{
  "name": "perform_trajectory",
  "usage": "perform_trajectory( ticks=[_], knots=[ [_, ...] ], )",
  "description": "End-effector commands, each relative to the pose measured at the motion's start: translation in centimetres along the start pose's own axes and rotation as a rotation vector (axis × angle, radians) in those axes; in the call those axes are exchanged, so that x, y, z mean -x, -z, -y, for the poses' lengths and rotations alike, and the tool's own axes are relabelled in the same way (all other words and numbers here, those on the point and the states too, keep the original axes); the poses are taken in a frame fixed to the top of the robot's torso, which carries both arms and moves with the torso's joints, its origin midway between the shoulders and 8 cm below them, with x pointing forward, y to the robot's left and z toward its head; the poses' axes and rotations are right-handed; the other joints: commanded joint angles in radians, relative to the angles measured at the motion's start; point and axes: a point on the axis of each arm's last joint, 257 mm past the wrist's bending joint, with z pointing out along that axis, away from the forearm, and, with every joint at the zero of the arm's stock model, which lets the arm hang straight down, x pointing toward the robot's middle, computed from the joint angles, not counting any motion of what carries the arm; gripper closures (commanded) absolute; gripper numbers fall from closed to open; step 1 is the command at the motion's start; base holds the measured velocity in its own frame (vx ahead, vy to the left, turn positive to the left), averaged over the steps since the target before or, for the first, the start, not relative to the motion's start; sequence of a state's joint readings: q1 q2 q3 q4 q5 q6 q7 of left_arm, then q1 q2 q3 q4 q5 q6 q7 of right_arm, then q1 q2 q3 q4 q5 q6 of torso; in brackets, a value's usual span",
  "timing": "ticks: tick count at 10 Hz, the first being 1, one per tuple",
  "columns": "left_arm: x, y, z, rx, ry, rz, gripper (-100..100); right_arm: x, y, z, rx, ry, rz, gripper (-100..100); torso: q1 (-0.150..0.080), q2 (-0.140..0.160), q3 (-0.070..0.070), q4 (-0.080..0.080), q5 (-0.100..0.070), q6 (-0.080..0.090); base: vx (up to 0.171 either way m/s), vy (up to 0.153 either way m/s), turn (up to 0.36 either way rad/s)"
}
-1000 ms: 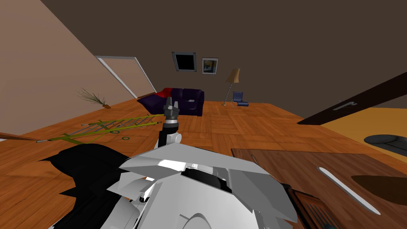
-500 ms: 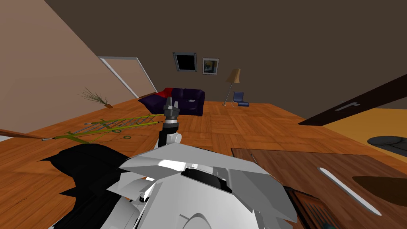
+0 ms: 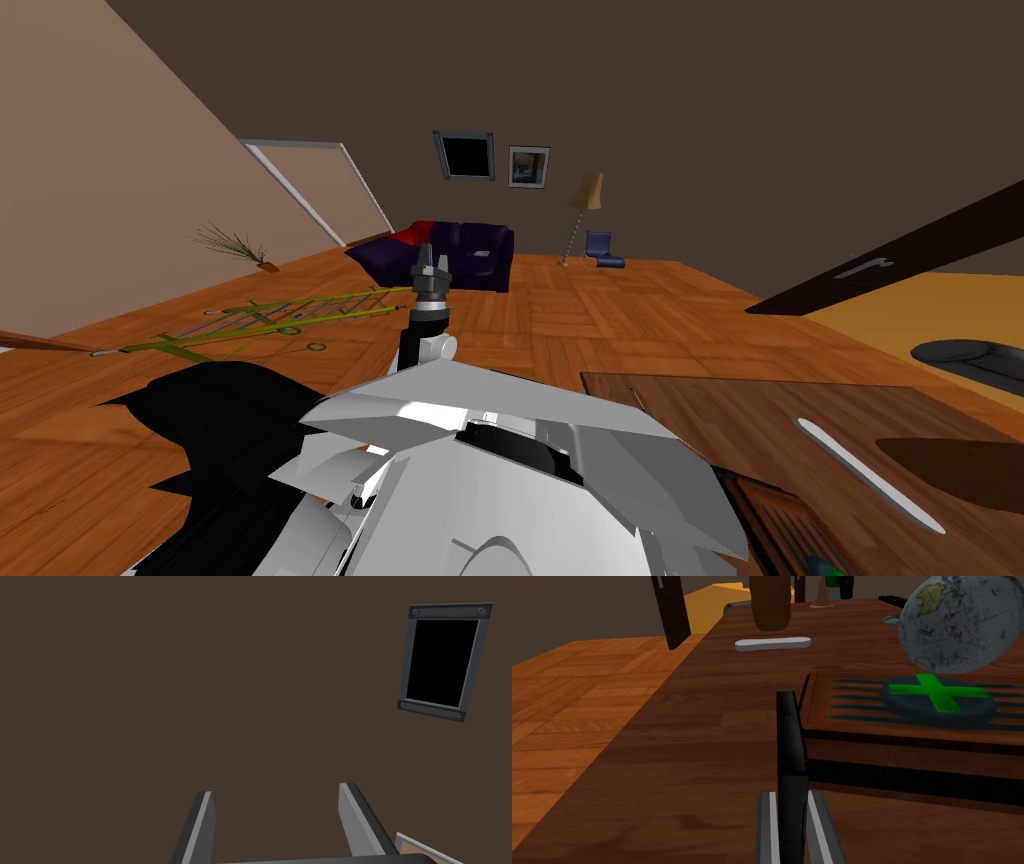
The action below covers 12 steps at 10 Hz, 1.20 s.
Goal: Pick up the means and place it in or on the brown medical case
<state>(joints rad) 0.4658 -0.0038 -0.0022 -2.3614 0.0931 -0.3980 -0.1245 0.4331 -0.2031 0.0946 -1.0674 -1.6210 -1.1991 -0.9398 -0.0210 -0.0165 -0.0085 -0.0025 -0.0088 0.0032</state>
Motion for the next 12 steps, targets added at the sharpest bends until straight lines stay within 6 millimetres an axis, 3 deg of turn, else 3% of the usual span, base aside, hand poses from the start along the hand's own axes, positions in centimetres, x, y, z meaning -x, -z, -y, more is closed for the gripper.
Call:
perform_trajectory(
  ticks=[1, 2, 3, 6, 9, 12],
  knots=[
    [0.0, 0.0, 0.0, 0.0, 0.0, 0.0, 0, 0.0, 0.0, 0.0, 0.0, 0.0, 0.0, 100, 0.0, 0.0, 0.0, 0.0, 0.0, 0.0, 0.012, -0.001, -0.009],
    [0.0, 0.0, 0.0, 0.0, 0.0, 0.0, 0, 0.0, 0.0, 0.0, 0.001, 0.001, 0.0, 0, -0.001, 0.0, 0.0, 0.0, -0.001, 0.0, 0.0, 0.0, 0.0],
    [0.0, 0.0, 0.0, 0.0, 0.0, 0.0, 0, -2.3, -1.6, -0.4, 0.008, -0.014, -0.066, 100, -0.001, 0.0, 0.0, 0.0, -0.001, 0.0, -0.047, 0.04, 0.091],
    [0.0, 0.0, 0.0, 0.0, 0.0, 0.0, 0, -7.0, -4.3, -0.9, 0.019, -0.057, -0.197, 100, 0.006, 0.005, 0.003, 0.001, 0.002, 0.0, -0.084, 0.093, 0.079],
    [0.0, 0.0, 0.0, 0.0, 0.0, 0.0, 0, -10.2, -6.3, -1.0, 0.025, -0.112, -0.266, 100, 0.003, 0.008, 0.005, 0.002, 0.002, 0.0, -0.1, 0.031, 0.071],
    [0.0, 0.0, 0.0, 0.0, 0.0, 0.0, 0, -11.2, -8.6, -1.7, 0.021, -0.096, -0.256, 100, -0.006, 0.014, 0.008, 0.003, 0.0, 0.0, -0.177, -0.074, 0.085]
  ],
)
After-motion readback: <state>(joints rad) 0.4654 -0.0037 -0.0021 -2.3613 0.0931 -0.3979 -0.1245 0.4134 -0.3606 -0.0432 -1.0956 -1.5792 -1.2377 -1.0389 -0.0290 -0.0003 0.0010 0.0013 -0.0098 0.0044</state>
